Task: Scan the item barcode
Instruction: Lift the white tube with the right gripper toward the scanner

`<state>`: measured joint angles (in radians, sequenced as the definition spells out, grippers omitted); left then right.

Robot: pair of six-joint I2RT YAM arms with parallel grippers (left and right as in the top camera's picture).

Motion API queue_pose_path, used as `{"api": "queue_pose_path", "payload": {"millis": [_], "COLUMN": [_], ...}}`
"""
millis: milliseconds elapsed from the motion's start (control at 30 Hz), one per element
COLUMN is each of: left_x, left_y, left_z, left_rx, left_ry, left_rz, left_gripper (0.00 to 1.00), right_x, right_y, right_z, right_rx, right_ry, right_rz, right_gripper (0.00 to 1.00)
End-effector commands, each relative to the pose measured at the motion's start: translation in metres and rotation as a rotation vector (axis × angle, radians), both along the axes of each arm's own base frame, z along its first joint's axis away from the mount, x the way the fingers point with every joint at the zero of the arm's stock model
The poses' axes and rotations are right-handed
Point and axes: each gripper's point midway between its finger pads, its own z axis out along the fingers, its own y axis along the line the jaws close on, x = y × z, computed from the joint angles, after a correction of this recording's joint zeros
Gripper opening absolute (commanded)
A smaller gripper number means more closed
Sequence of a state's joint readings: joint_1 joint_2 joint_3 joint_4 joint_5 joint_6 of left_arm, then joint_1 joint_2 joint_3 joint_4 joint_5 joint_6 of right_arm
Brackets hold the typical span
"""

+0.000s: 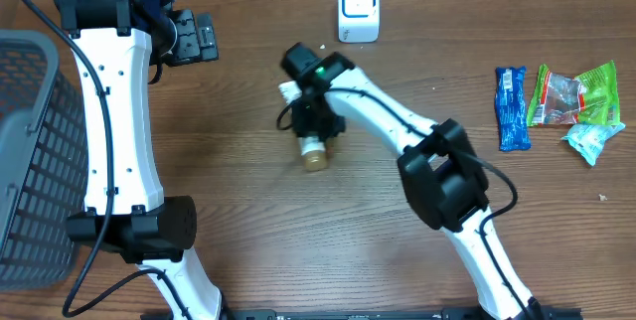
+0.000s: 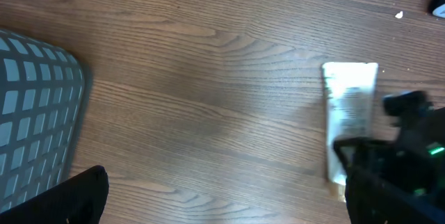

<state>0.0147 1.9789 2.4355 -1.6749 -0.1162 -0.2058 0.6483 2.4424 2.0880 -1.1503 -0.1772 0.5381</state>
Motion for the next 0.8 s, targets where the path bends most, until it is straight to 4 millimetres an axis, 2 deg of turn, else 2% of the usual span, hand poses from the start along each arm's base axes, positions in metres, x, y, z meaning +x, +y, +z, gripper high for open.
{"api": "queue_pose_path", "payload": {"millis": [0, 167, 267, 333, 400, 500, 567, 633, 767], "left_x": [0.001, 0.001, 0.001, 0.001, 0.001, 0.001, 0.001, 0.001, 0.001], "left_y": [-0.002, -0.002, -0.002, -0.002, -0.002, -0.002, -0.002, -0.002, -0.002], "left_z": [0.007, 0.007, 0.007, 0.007, 0.007, 0.007, 0.007, 0.007, 0.007], "left_rx": [0.0, 0.0, 0.0, 0.0, 0.0, 0.0, 0.0, 0.0, 0.0], "left_ry": [-0.026, -0.026, -0.026, -0.026, -0.026, -0.026, -0.026, -0.026, -0.026], "left_rz": [-0.015, -0.015, -0.015, -0.015, -0.015, -0.015, -0.015, -0.015, -0.014], "left_gripper": [1.0, 1.0, 1.0, 1.0, 1.0, 1.0, 1.0, 1.0, 1.0], "right_x": [0.018, 0.027, 0.037, 0.043, 0.048, 0.038, 0.026, 0.02, 0.016], "right_y": [-0.028, -0.047, -0.059, -0.07, -0.08, -0.082, -0.075, -0.066, -0.049], "right_z": [0.013, 0.024, 0.038, 0.039, 0.038, 0.026, 0.013, 0.009, 0.001], "right_rx": [0.071, 0.231, 0.385, 0.403, 0.405, 0.392, 0.39, 0.418, 0.493], "right_ry": [0.048, 0.111, 0.131, 0.132, 0.135, 0.178, 0.203, 0.213, 0.209], "right_rz": [-0.048, 0.001, 0.033, 0.006, -0.021, -0.031, -0.016, 0.0, 0.024], "right_gripper": [0.42, 0.59, 0.66, 0.7, 0.67, 0.67, 0.66, 0.64, 0.53]}}
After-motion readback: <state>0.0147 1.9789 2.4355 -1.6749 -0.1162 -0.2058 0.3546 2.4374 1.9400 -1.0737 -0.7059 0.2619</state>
